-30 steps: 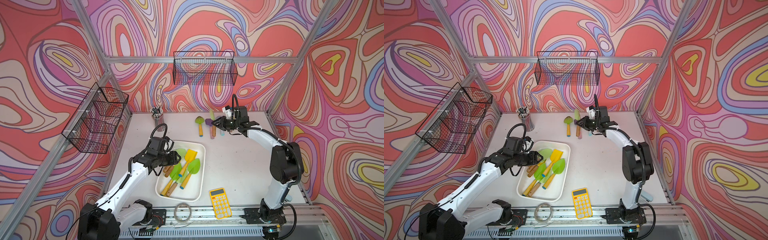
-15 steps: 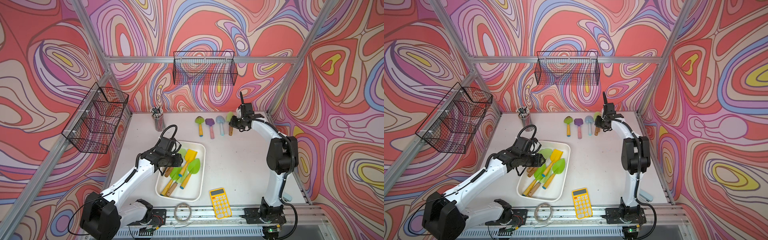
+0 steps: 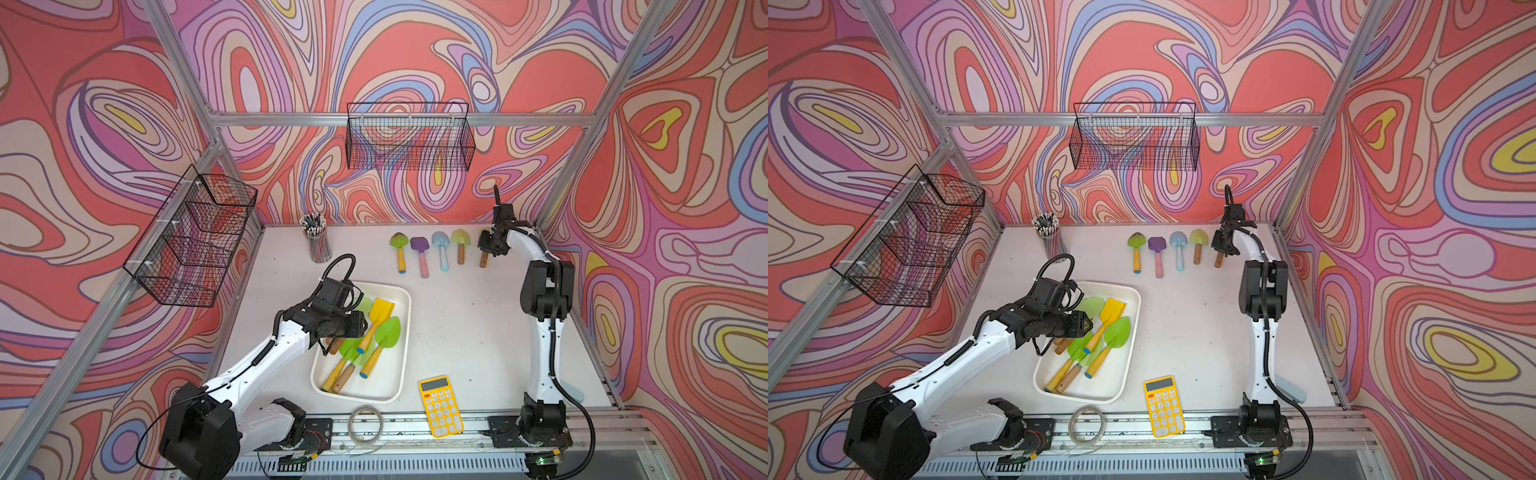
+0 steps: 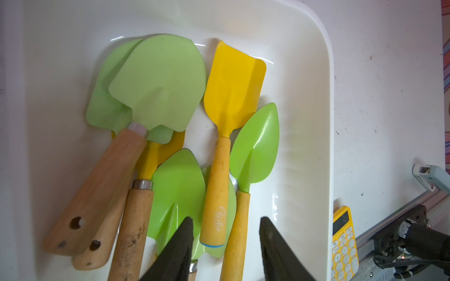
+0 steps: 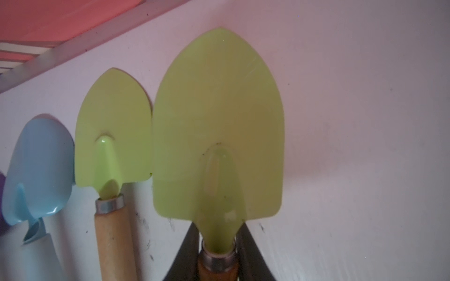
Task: Take the shovel out of the storage box
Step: Place the shovel at the center of the board.
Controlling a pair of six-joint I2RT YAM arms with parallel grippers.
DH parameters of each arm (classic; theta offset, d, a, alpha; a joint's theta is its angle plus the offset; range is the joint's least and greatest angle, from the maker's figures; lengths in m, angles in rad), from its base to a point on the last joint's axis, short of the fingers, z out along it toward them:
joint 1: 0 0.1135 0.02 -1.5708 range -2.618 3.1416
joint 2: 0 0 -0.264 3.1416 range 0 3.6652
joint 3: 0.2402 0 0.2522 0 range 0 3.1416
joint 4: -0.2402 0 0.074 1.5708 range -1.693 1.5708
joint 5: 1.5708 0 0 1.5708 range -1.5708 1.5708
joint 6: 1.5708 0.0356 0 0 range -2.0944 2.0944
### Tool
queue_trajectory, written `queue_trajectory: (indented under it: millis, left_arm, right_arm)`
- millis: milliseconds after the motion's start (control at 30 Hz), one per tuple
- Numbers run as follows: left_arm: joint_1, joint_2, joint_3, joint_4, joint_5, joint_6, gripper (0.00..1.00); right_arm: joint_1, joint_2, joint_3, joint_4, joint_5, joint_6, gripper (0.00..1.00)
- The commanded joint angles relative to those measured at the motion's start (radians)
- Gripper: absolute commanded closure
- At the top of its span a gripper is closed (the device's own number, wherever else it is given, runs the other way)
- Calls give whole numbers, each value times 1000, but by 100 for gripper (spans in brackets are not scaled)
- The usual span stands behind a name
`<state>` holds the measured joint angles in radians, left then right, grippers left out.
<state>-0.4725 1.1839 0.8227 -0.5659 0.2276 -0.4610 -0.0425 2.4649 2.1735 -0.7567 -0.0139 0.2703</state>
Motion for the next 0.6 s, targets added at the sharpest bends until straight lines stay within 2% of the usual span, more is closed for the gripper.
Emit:
queue_trajectory:
  millis: [0,400,567]
  left_arm:
    - [-6,-20,-13,1,-1,-12,52]
    - [-7,-12,-12,-11,-8,-12,52]
    - [-7,-7,-15,-3,-5,-21,51]
  right_arm:
    - [5,45,70,-49,21,-26,77]
    - [7,148,172,-59,25,-39,76]
    - [4,175,183,-47,20,-39,73]
